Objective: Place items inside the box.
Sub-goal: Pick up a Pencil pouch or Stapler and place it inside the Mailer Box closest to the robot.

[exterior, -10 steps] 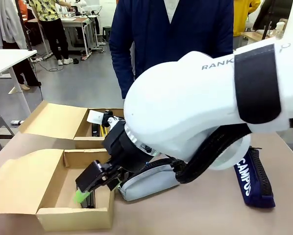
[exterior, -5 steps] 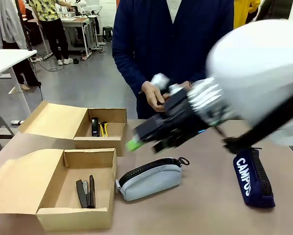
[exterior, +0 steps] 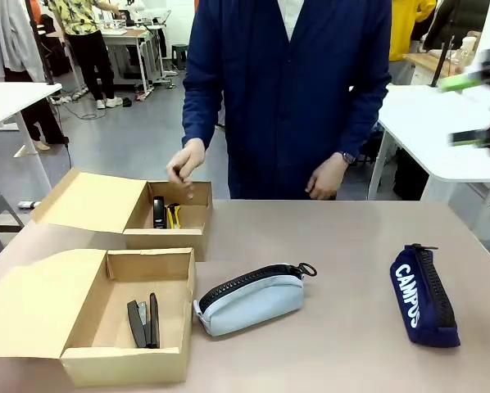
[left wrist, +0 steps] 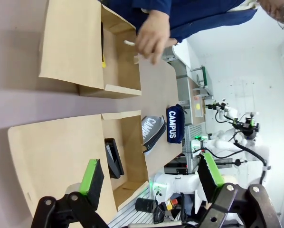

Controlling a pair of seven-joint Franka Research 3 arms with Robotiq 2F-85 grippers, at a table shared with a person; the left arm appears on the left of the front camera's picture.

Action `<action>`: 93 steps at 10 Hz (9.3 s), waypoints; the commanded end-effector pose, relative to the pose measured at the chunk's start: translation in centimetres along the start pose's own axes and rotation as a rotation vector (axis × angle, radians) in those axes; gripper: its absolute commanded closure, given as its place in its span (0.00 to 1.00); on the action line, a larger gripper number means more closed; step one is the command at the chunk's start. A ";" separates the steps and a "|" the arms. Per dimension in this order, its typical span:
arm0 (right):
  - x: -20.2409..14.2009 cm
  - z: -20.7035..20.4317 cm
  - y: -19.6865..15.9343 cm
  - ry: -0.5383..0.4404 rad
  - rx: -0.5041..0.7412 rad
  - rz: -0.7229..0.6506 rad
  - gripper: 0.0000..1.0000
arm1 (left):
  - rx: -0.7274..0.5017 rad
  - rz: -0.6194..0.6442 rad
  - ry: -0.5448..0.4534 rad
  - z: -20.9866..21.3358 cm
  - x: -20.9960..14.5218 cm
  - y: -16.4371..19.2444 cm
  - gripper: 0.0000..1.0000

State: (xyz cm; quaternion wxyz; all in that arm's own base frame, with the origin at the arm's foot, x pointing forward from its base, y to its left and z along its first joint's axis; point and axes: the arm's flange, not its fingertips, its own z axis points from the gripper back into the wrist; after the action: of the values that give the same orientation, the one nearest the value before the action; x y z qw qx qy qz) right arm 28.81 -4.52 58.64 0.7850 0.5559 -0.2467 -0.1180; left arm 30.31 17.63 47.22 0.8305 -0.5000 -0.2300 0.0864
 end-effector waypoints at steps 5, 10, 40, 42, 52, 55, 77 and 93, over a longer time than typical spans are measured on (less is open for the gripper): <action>-14.8 10.2 -19.6 0.336 -0.055 -0.116 0.00 | -0.022 -0.015 -0.011 0.0 0.0 -0.1 0.00; -9.0 16.5 -17.4 0.314 0.050 -0.176 0.00 | -0.022 -0.015 -0.011 0.0 0.0 -0.1 0.00; -3.7 2.9 -5.1 0.394 -0.701 0.186 0.00 | -0.022 -0.015 -0.011 0.0 0.0 -0.1 0.00; -4.4 10.5 -8.6 0.286 -0.613 0.059 0.00 | -0.022 -0.015 -0.011 0.0 0.0 -0.1 0.00; -9.6 -9.7 -2.9 1.028 -0.219 1.092 0.00 | -0.022 -0.015 -0.011 0.0 0.0 -0.1 0.00; -11.8 -13.6 -3.2 1.088 -0.326 1.248 0.00 | -0.022 -0.015 -0.011 0.0 0.0 -0.1 0.00; -19.5 -43.3 -9.2 1.414 -0.203 1.685 0.00 | -0.022 -0.015 -0.011 0.0 0.0 -0.1 0.00; -14.9 -25.7 -1.7 1.125 -0.712 0.706 1.00 | -0.022 -0.015 -0.011 0.0 0.0 -0.1 0.00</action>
State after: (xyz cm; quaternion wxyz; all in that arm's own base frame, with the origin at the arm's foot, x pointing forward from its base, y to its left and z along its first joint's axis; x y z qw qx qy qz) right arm 32.02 25.75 43.48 0.8525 0.0820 0.1108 0.5043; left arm 30.28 17.62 47.26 0.8307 -0.4995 -0.2303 0.0864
